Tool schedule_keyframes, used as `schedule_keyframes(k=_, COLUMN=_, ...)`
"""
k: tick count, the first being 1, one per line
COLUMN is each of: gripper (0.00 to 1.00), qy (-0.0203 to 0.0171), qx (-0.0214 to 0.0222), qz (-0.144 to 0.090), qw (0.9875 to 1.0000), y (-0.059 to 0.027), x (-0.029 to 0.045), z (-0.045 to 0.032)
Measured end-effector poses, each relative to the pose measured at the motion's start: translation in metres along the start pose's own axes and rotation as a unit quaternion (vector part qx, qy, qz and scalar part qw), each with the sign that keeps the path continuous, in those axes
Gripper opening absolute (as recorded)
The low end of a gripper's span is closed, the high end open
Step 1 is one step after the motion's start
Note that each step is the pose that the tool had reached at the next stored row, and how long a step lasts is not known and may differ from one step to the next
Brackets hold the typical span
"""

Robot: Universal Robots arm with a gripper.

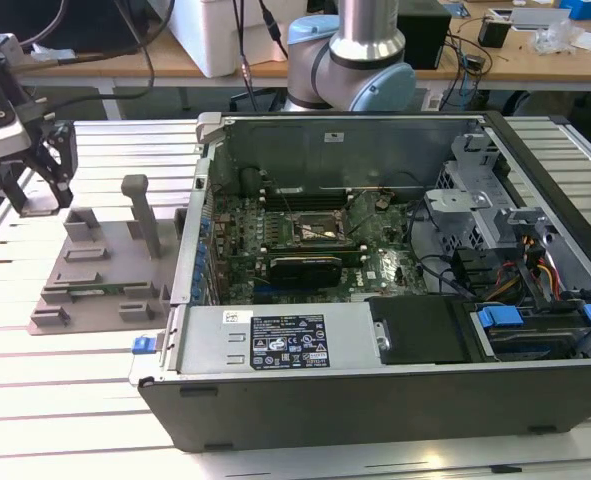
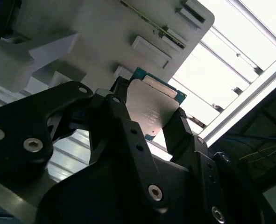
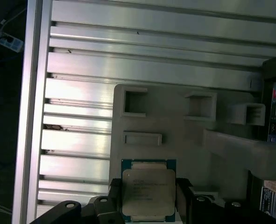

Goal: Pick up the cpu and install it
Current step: 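Pick up the cpu and move it towards the insertion slot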

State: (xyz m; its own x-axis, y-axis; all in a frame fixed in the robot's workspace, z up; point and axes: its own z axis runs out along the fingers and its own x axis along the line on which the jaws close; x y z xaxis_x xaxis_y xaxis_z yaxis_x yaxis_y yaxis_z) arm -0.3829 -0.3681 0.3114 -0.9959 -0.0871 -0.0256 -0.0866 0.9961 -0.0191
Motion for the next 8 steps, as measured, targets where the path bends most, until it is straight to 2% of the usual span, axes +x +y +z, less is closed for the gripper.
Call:
schedule_keyframes(k=2, gripper=0.55, qy=0.0000, qx=0.0000, qz=0.000, qw=1.0000, y=-0.0001, x=-0.0002, z=-0.0055)
schedule_keyframes(k=5, gripper=0.55, qy=0.0000, qx=0.0000, qz=0.000, qw=1.0000, y=-0.0002, x=-0.0005, z=-0.0188)
schedule_keyframes(k=8, gripper=0.55, qy=0.0000, qx=0.0000, qz=0.000, qw=1.0000, y=-0.0002, x=-0.0007, z=-0.0254)
